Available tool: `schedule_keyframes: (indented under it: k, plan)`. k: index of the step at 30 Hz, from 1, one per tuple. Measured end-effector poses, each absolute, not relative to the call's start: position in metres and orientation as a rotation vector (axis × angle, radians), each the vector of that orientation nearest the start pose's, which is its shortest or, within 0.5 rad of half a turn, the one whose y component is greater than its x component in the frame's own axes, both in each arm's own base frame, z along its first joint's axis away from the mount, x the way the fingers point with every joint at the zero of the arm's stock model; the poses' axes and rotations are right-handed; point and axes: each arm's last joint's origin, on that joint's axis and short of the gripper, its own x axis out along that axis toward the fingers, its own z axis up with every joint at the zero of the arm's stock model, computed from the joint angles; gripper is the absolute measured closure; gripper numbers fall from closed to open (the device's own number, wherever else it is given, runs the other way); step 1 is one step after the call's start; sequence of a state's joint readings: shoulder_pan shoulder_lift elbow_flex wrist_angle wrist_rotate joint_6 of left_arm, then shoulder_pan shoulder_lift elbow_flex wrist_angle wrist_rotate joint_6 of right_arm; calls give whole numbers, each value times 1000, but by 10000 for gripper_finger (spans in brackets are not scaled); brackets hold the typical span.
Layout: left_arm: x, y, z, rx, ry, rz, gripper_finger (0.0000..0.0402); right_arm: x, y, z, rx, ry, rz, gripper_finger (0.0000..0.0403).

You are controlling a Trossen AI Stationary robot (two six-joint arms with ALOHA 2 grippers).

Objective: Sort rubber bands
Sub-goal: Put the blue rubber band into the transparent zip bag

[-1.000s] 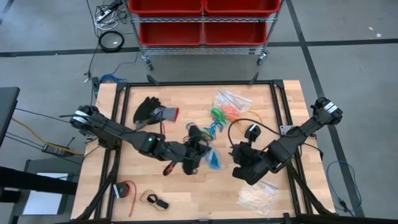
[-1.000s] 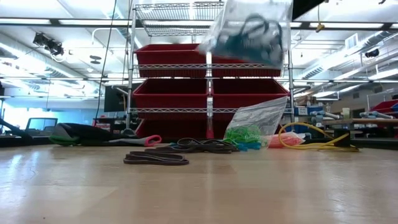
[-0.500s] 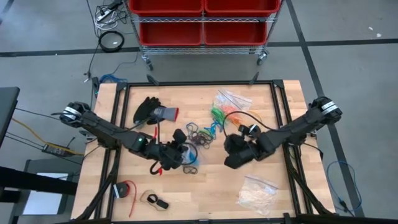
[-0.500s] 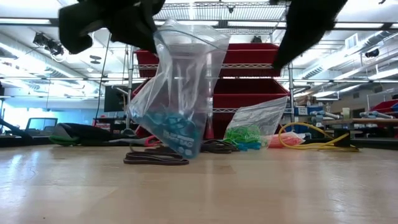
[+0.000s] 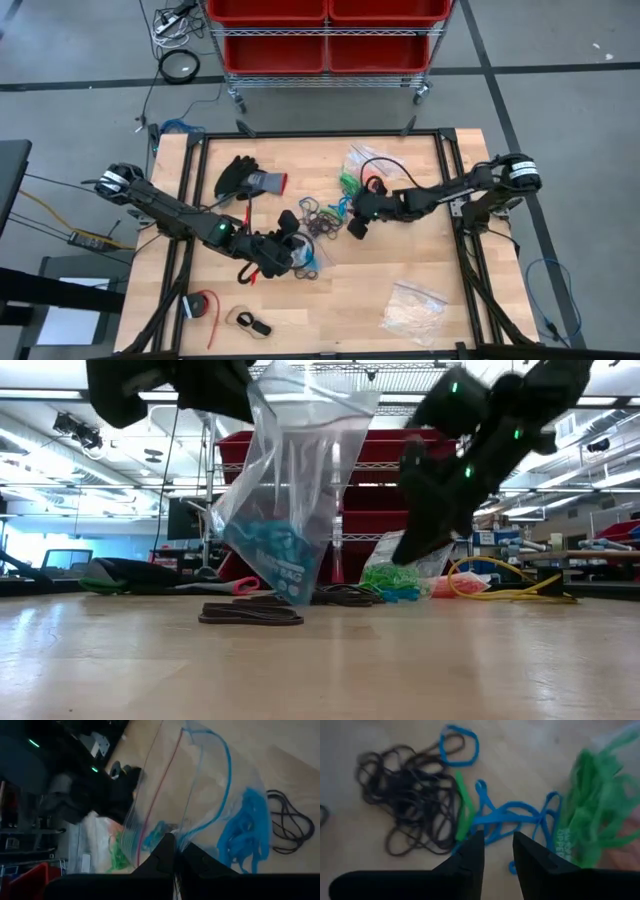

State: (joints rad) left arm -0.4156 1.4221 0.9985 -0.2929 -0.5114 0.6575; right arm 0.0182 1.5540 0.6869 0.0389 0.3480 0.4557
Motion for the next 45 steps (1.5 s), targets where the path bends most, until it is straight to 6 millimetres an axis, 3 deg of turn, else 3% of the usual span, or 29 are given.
schedule_keyframes:
  k: [7, 12, 16, 18, 21, 26, 38, 43, 45]
  plan:
    - [278, -113, 261, 950, 629, -131, 389, 307, -8, 119, 280, 747, -491, 305]
    - [275, -117, 262, 955, 619, -147, 389, 330, -17, 116, 305, 710, -526, 305]
    - [274, -121, 262, 959, 612, -159, 389, 336, -24, 117, 324, 731, -522, 307]
    - [273, -122, 261, 960, 610, -163, 389, 336, -29, 117, 349, 761, -511, 325]
    - [273, -122, 262, 959, 609, -162, 389, 332, -32, 119, 353, 786, -519, 384]
    - [275, -123, 263, 951, 590, -155, 389, 326, -29, 138, 350, 787, -472, 401]
    - [275, -123, 263, 951, 590, -155, 389, 285, -9, 238, 374, 580, -314, 402]
    - [275, -123, 263, 951, 590, -155, 389, 263, -10, 229, 399, 793, -380, 403]
    - [274, -123, 263, 951, 592, -155, 389, 263, -9, 227, 408, 797, -366, 403]
